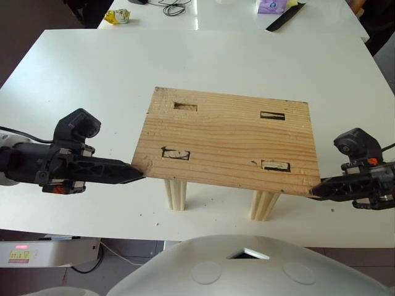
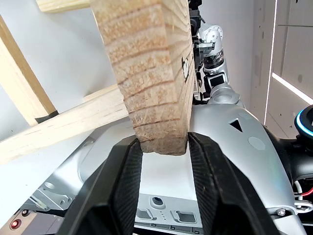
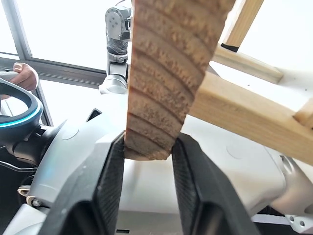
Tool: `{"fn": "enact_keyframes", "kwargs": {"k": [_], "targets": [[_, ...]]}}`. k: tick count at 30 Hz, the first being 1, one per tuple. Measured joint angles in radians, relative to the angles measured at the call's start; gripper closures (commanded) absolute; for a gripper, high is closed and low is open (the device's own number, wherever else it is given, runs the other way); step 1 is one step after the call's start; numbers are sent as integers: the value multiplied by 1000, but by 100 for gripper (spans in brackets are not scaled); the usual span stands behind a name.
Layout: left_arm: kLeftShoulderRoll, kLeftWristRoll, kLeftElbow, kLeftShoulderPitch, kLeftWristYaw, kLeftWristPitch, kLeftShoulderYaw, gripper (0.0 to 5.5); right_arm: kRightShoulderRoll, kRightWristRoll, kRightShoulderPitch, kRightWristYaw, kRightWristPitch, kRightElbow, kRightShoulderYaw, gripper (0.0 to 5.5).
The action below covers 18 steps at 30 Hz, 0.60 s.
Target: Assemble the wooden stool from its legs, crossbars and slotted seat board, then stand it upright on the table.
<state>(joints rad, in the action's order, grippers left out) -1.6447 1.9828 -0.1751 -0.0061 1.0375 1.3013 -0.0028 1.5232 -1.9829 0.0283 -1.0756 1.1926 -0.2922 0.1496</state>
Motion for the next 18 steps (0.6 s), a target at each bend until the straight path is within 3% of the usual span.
{"fn": "enact_keyframes", "kwargs": {"k": [3, 5, 18], "targets": [[37, -1, 33, -41, -18, 13, -24, 406, -46, 0, -15, 21, -1, 11, 1, 406], [53, -1, 48, -58, -27, 17, -33, 360, -65, 0, -21, 32, -1, 16, -2, 406], [183, -13, 56, -74, -179, -25, -22, 135, -102, 1, -113, 294, -69, -8, -89, 178]]}}
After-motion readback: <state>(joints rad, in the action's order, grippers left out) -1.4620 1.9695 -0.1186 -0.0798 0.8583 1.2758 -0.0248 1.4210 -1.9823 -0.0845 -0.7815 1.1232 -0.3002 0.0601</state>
